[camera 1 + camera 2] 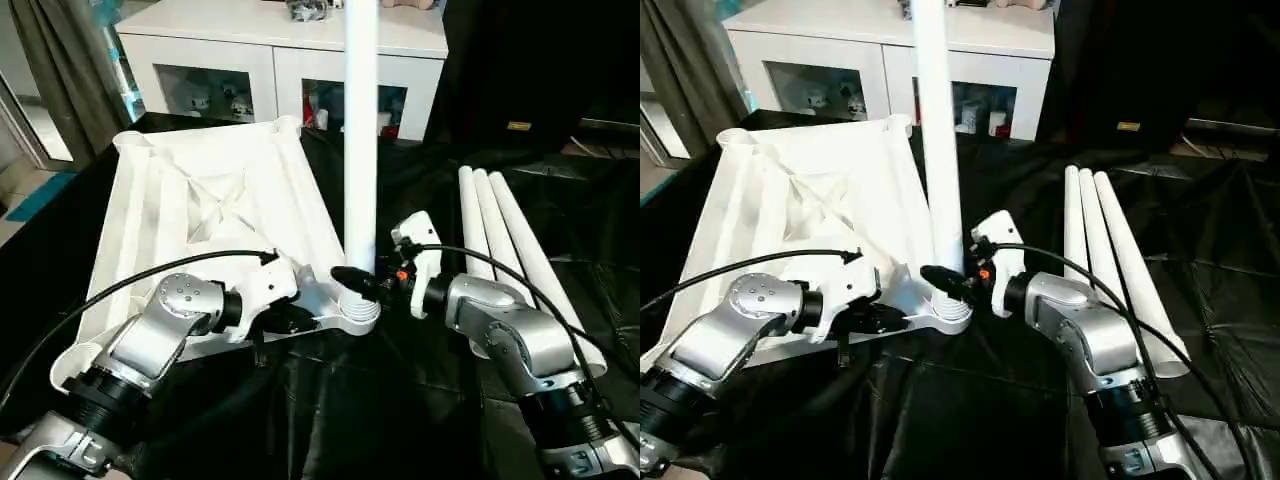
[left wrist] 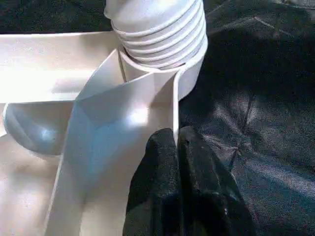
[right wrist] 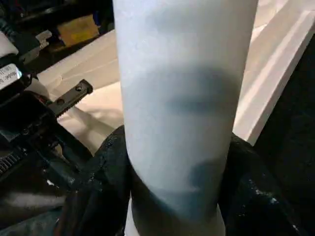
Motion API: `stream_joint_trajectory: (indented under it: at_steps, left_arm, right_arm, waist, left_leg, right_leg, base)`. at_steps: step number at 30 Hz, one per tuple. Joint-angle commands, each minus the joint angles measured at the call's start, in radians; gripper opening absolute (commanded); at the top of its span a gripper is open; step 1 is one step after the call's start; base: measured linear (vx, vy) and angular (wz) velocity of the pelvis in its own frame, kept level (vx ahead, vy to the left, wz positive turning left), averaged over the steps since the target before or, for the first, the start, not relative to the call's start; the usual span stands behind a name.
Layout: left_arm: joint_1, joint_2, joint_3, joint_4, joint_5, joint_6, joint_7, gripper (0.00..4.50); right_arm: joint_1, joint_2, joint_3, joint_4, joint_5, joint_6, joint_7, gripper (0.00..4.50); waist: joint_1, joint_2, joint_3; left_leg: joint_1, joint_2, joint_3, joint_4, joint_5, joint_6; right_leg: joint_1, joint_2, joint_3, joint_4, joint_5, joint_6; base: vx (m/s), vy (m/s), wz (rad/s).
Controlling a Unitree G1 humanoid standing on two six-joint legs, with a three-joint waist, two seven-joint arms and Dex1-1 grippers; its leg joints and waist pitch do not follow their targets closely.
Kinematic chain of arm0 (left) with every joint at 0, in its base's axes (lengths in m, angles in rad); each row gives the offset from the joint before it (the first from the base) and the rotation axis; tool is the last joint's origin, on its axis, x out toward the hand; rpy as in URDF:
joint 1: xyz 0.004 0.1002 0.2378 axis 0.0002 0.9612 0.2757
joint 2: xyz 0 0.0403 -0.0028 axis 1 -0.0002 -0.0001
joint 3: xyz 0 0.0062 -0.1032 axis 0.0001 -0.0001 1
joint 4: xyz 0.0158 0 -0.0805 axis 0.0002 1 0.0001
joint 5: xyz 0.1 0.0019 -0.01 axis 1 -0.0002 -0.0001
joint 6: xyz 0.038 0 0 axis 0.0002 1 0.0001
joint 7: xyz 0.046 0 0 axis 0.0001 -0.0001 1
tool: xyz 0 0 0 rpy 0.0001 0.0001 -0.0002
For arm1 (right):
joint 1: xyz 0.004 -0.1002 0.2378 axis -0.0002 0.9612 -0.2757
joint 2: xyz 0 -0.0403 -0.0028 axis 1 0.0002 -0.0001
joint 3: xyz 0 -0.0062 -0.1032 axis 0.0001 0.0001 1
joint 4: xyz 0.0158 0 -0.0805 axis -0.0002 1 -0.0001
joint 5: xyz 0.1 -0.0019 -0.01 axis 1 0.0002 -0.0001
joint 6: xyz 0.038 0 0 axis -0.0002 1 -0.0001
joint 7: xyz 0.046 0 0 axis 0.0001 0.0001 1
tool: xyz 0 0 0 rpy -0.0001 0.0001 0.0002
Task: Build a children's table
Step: Insert table leg to table base
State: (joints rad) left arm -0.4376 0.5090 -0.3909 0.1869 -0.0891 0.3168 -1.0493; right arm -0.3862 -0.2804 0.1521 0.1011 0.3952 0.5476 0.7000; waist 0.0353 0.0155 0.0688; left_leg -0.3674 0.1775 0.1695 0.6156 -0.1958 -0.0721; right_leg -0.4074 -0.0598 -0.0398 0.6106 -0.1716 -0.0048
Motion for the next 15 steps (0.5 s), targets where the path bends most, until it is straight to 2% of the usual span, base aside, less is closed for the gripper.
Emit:
stream_joint_trajectory:
  at_steps: [1,5,6,7,8,9,11,12,13,14,15]
  left_arm:
    - [0.008,0.002,-0.002,-0.015,-0.003,0.014,-0.014,0.00]
    - [0.005,0.004,0.000,-0.016,-0.003,0.019,-0.016,0.00]
    - [0.002,0.007,0.002,-0.012,-0.003,0.019,-0.019,0.00]
    - [0.002,0.007,0.002,-0.012,-0.003,0.019,-0.019,0.00]
    - [0.000,0.008,0.003,-0.010,-0.003,0.017,-0.020,0.00]
    - [-0.001,0.010,0.005,-0.006,-0.001,0.016,-0.023,0.00]
    - [-0.003,0.012,0.006,-0.003,0.001,0.015,-0.025,0.00]
    - [-0.008,0.013,0.007,0.002,0.005,0.014,-0.028,0.00]
    - [-0.008,0.013,0.007,0.002,0.005,0.013,-0.028,0.00]
    - [-0.013,0.014,0.008,0.008,0.007,0.010,-0.030,0.00]
    - [-0.013,0.014,0.008,0.008,0.007,0.010,-0.030,0.00]
  right_arm:
    - [0.039,0.007,-0.006,0.055,-0.011,-0.009,-0.006,1.93]
    - [0.060,0.019,-0.024,0.073,-0.009,-0.029,-0.011,1.93]
    - [0.079,0.030,-0.040,0.091,-0.007,-0.050,-0.018,1.93]
    - [0.079,0.030,-0.041,0.091,-0.007,-0.050,-0.019,1.93]
    - [0.087,0.034,-0.046,0.099,-0.006,-0.060,-0.020,1.93]
    - [0.097,0.042,-0.053,0.107,-0.004,-0.072,-0.025,1.93]
    - [0.108,0.050,-0.061,0.113,0.000,-0.087,-0.028,1.93]
    - [0.131,0.066,-0.078,0.122,0.007,-0.120,-0.034,1.93]
    - [0.132,0.067,-0.079,0.123,0.008,-0.122,-0.034,1.93]
    - [0.150,0.087,-0.102,0.131,0.018,-0.156,-0.036,1.93]
    - [0.150,0.088,-0.102,0.132,0.019,-0.157,-0.036,1.92]
  waist:
    - [0.001,0.006,-0.054]
    - [0.000,0.004,-0.054]
    - [0.002,0.017,-0.054]
    - [0.000,0.013,-0.053]
    - [0.001,0.013,-0.055]
    - [0.004,0.025,-0.056]
    - [0.003,0.020,-0.057]
    - [0.005,0.031,-0.058]
    - [0.003,0.025,-0.058]
    - [0.004,0.029,-0.059]
    - [0.005,0.030,-0.060]
  left_leg:
    - [0.007,0.043,-0.017,-0.093,-0.266,0.002]
    - [0.009,0.042,-0.016,-0.095,-0.291,0.000]
    - [0.011,0.042,-0.019,-0.097,-0.301,-0.005]
    - [0.011,0.043,-0.018,-0.097,-0.308,-0.005]
    - [0.010,0.042,-0.019,-0.097,-0.311,-0.006]
    - [0.011,0.042,-0.021,-0.097,-0.308,-0.008]
    - [0.010,0.042,-0.019,-0.098,-0.307,-0.007]
    - [0.009,0.042,-0.021,-0.099,-0.304,-0.008]
    - [0.008,0.041,-0.019,-0.099,-0.309,-0.004]
    - [0.009,0.040,-0.020,-0.098,-0.310,-0.003]
    - [0.009,0.040,-0.019,-0.098,-0.313,-0.002]
  right_leg:
    - [0.038,-0.073,0.045,-0.082,-0.361,-0.181]
    - [0.037,-0.072,0.045,-0.086,-0.373,-0.183]
    - [0.037,-0.072,0.044,-0.087,-0.380,-0.183]
    - [0.036,-0.072,0.044,-0.090,-0.381,-0.183]
    - [0.038,-0.072,0.044,-0.088,-0.377,-0.184]
    - [0.039,-0.073,0.044,-0.086,-0.366,-0.188]
    - [0.040,-0.071,0.043,-0.087,-0.338,-0.196]
    - [0.042,-0.072,0.042,-0.083,-0.323,-0.202]
    - [0.042,-0.071,0.042,-0.086,-0.320,-0.204]
    - [0.043,-0.072,0.042,-0.085,-0.323,-0.205]
    - [0.042,-0.073,0.043,-0.088,-0.330,-0.204]
  base:
    - [0.000,0.000,0.00]
    - [0.000,0.000,0.00]
    - [0.000,0.000,0.00]
    - [0.000,0.000,0.00]
    - [0.000,0.000,0.00]
    - [0.000,0.000,0.00]
    - [0.000,0.000,0.00]
    - [0.000,0.000,0.00]
    - [0.000,0.000,0.00]
    - [0.000,0.000,0.00]
    - [0.000,0.000,0.00]
